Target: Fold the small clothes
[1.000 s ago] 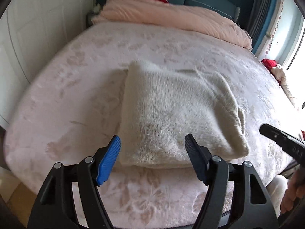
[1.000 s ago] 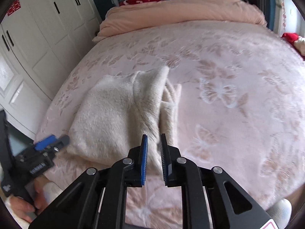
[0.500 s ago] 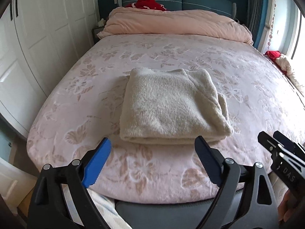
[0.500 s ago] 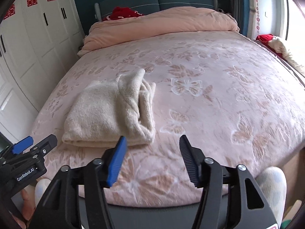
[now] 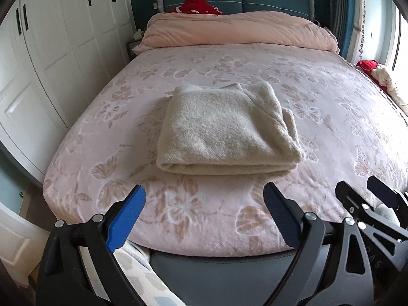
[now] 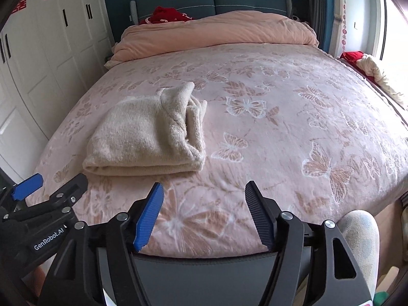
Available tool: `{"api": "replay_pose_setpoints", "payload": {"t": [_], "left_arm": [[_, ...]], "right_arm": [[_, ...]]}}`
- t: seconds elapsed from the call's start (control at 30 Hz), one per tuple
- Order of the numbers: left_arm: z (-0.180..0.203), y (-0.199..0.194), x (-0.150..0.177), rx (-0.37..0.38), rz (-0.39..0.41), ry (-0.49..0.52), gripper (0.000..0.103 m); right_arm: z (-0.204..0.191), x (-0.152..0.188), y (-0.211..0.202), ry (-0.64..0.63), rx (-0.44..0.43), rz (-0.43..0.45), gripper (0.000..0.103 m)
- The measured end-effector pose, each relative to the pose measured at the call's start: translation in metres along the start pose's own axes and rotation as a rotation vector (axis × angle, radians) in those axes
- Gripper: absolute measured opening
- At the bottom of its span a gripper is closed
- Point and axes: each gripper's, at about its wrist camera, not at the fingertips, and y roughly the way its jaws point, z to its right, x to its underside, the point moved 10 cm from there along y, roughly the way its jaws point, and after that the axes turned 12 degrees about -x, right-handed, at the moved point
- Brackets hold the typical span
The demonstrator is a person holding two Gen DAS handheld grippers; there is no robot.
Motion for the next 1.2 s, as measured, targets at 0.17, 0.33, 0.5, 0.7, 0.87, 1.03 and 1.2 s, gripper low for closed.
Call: {"api": "replay_pose_setpoints", "payload": {"t": [0.17,0.33,0.5,0.7,0.87,1.03,1.2], "left_arm": [[0.004,-0.003,0.002,-0.014,0.012,0.008,0.091],[0.003,-0.004,0.003,-0.014,0.016,0.003,0.091],[0.000,-0.006,0.004,-0.021,0.022,0.001,0.091],[-0.006,-0.004,0.006,-0.038,0.019,-0.009,0.091],[-0.009,-0.002,0.008,-0.036,0.005,-0.025,0.091],[-0.010,-0.001,0.009,-0.044,0.009,-0.023,0.091],[-0.009,-0.001,0.009,-0.062,0.018,-0.013,0.090]], "right_arm": [[-0.001,0.003,-0.002,-0.009,0.012,0.001,0.065],[0.001,0.005,-0.002,0.014,0.016,-0.013,0.065],[-0.001,0.007,-0.003,0.012,0.025,-0.020,0.065],[-0.006,0.010,-0.002,0.010,0.033,-0.029,0.065],[-0.009,0.012,-0.001,0.012,0.036,-0.034,0.065],[-0.011,0.015,0.000,0.016,0.037,-0.039,0.065],[-0.011,0.017,0.002,0.016,0.039,-0.044,0.065]]}}
